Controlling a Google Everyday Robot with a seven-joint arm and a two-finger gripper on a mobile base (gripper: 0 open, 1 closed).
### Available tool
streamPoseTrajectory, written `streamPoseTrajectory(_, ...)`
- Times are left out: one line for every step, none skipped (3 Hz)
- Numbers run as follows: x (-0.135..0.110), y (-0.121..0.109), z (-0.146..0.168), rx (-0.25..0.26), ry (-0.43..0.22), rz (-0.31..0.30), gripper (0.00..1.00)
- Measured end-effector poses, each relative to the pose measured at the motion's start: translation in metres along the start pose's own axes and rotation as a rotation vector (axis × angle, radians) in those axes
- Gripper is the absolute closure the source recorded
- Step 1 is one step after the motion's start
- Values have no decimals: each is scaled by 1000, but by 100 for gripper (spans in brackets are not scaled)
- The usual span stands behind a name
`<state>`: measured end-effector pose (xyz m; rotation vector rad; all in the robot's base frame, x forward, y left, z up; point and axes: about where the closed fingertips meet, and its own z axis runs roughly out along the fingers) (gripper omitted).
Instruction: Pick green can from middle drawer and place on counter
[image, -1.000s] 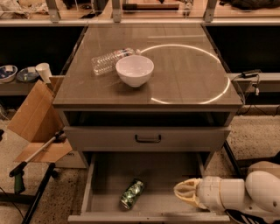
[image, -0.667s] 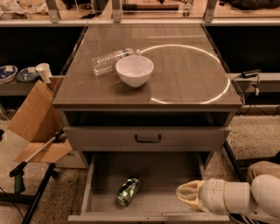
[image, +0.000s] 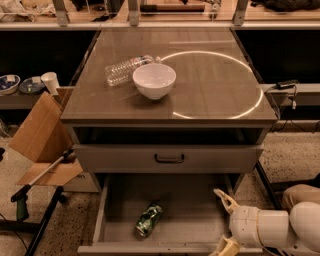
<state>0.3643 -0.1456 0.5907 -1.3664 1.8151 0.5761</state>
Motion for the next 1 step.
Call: streamPoseTrajectory(0, 0, 0, 0, 0, 0, 0)
